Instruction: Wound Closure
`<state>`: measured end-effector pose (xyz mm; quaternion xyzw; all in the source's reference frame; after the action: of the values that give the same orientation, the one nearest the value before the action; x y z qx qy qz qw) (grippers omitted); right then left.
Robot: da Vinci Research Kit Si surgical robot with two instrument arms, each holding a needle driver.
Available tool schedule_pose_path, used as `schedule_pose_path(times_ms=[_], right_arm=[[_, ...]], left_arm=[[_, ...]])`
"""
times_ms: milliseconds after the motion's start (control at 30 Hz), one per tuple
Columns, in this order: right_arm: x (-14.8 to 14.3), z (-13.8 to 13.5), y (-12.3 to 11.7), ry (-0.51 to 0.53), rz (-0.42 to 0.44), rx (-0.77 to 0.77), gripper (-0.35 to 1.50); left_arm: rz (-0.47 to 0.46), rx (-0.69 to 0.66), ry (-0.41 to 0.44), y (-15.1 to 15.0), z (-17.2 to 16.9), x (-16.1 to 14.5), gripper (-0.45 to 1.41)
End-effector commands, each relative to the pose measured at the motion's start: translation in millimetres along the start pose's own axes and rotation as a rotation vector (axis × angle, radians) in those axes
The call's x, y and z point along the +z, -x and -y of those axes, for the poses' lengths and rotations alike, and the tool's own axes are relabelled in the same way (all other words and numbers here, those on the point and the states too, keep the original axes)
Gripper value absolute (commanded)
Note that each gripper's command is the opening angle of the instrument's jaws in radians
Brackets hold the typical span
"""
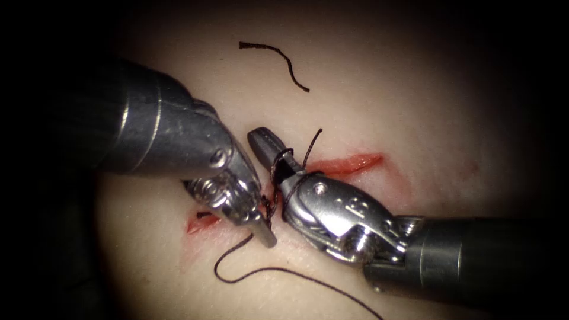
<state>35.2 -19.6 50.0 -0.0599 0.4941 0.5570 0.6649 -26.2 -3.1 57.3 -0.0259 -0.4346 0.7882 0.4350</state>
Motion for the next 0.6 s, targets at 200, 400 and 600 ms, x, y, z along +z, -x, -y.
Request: schedule_pose_path(times_ms=[200, 400, 600], right_arm=[[-0.6, 0.1, 0.3, 0.075, 0.015, 0.002, 0.21], [-0.5, -0.5, 0.9, 0.081, 0.016, 0.002, 0.12], [-0.7, -1.3, 1.7, 0.128, 0.087, -0.008, 0.04]], left_arm=[[0.000, -0.003, 0.000, -0.7, -0.7, 0.8, -0.45], [-0.003, -0.006, -0.002, -1.1, -0.9, 1.1, -0.45], [-0.005, -0.009, -0.003, -1.7, -0.9, 1.3, -0.40]])
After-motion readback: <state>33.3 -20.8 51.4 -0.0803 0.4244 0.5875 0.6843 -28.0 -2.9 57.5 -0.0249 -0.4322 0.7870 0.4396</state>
